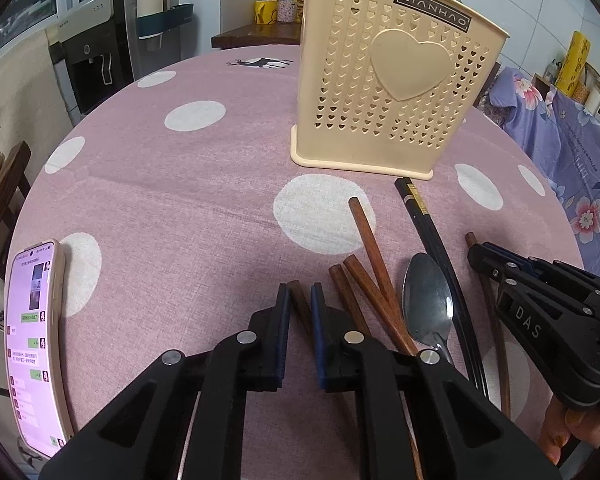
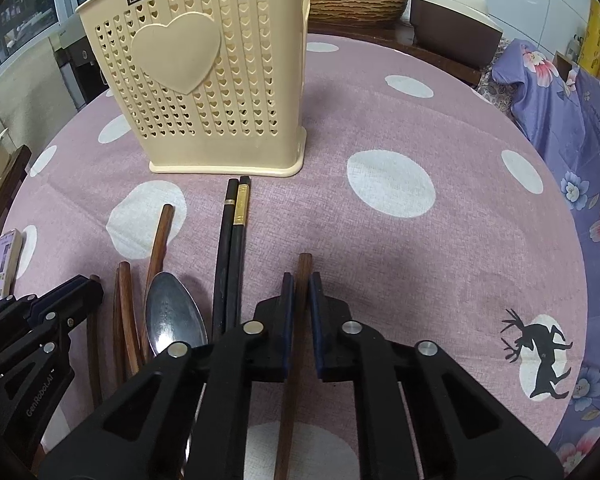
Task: Organize utensils
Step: 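Lift both brown chopsticks and carry them toward the cream holder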
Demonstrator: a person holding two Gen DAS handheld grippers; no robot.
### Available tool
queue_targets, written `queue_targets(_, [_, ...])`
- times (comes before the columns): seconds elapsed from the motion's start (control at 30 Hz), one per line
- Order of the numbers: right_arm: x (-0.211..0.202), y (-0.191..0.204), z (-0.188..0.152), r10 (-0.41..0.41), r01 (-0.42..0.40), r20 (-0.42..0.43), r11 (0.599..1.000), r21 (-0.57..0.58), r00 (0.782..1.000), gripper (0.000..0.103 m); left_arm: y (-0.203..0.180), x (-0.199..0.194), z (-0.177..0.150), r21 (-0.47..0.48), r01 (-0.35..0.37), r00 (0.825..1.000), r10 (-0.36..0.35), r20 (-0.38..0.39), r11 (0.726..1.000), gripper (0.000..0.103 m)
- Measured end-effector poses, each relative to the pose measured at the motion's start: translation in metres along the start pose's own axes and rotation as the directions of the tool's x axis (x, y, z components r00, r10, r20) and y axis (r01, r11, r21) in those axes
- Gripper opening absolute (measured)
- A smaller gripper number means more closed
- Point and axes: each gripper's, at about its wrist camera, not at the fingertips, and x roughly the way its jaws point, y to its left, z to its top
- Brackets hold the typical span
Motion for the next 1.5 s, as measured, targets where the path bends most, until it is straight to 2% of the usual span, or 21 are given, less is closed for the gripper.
queue_targets(0.27, [0.001, -0.013, 0.005, 0.078, -0.078, 0.009, 0.996, 0.044, 0.997, 0.008, 0.000, 0.002, 0.008, -0.009, 0.025, 1.000, -0.024, 0.009, 1.000, 0.009])
queue_targets(0.5, [-0.018, -0.025, 0.019, 0.114, -0.120, 0.095, 0.991, 0.053, 0.989, 0.008, 0.009, -0.018, 0.026, -0.035, 0.064, 0.995, -0.061, 0.073, 0.997, 0.008])
queue_targets(0.73, [-0.061, -0.040, 0.040, 0.163, -0.178, 0.201, 0.982, 0.057, 0.966, 0.008, 0.015, -0.062, 0.055, -0.025, 0.098, 0.974, -0.091, 0.209, 0.995, 0.008])
queue_targets(1.0, [-0.120, -0.056, 0.061, 0.192, -0.215, 0.304, 0.976, 0.043, 0.933, 0.008, 0.020, -0.117, 0.088, 0.003, 0.117, 0.930, -0.110, 0.350, 0.993, 0.008])
queue_targets(1.13, [-0.141, -0.059, 0.069, 0.187, -0.206, 0.342, 0.978, 0.020, 0.921, 0.008, 0.020, -0.132, 0.097, 0.017, 0.099, 0.912, -0.097, 0.398, 0.995, 0.008])
queue_targets(1.3, [-0.158, -0.057, 0.074, 0.178, -0.190, 0.375, 0.982, -0.003, 0.910, 0.008, 0.019, -0.135, 0.101, 0.027, 0.090, 0.909, -0.093, 0.407, 0.996, 0.008])
queue_targets(1.5, [-0.167, -0.052, 0.076, 0.177, -0.174, 0.385, 0.984, -0.043, 0.906, 0.008, 0.017, -0.137, 0.106, 0.039, 0.094, 0.906, -0.102, 0.410, 0.995, 0.008])
